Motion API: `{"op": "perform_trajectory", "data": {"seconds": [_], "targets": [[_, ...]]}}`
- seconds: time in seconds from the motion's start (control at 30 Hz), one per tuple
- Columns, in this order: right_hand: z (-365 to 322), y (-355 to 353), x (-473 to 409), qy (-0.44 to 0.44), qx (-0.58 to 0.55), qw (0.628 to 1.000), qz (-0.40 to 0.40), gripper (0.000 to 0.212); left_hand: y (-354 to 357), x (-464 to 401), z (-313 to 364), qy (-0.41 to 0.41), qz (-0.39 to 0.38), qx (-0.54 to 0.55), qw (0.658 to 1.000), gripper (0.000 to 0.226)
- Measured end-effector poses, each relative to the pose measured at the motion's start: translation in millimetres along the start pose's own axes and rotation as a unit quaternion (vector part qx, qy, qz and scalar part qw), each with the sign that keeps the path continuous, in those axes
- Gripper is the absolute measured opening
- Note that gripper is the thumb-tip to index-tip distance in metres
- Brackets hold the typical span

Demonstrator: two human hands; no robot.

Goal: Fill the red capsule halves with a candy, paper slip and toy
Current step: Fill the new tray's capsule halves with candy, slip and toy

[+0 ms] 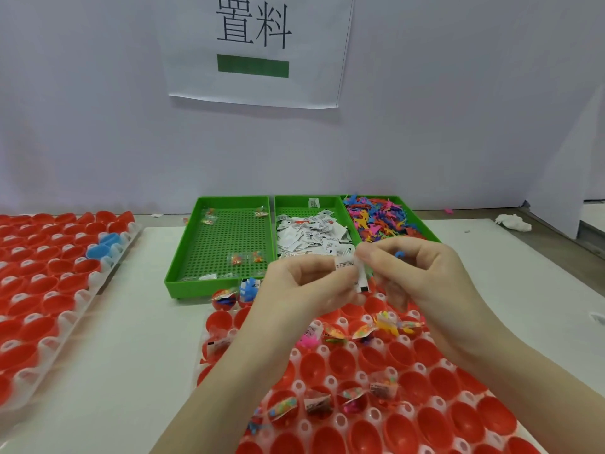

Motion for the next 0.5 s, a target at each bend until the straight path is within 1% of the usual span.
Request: {"op": "perform_trajectory", "data": {"seconds": [0.03, 0.13, 0.17, 0.2, 0.27, 0.37, 0.5], "targets": [[0, -1, 1, 0.007, -0.011, 1.000, -0.006, 0.023, 0, 0, 0, -0.001, 0.004, -0.003, 1.000, 0.018], [1, -7, 2, 0.034, -0.086, 0.995, -0.036, 0.020, -1, -1, -1, 0.003, 0.011, -0.010, 1.000, 0.015], [0, -10, 4, 0.037, -0.098, 0.994, -0.043, 0.026, -1, 0, 0, 0.007, 0.011, -0.012, 1.000, 0.013], [-1, -13, 6, 0.031, -0.095, 0.994, -0.047, 0.030, -1, 0, 0, 0.011, 0.010, -0.012, 1.000, 0.013], [-2, -19, 10, 0.001, -0.060, 0.997, -0.048, 0.032, -1, 0, 1, 0.018, 0.008, -0.009, 1.000, 0.010], [-6, -24, 18, -0.040, -0.009, 0.999, -0.034, 0.027, -1, 1, 4, 0.023, 0.005, -0.012, 1.000, 0.007], [-14, -27, 25, -0.082, 0.017, 0.997, 0.002, 0.023, -1, 1, 5, 0.024, 0.005, -0.022, 0.999, 0.005]]}}
Point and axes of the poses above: each hand's wrist, its own x-axis away from the middle knuckle, its own y-axis out of the palm, z = x × y, the point moved 2 cm from there along -x, towards the middle knuckle, and after that the axes turned 5 degrees about x, right-handed, at the moved point
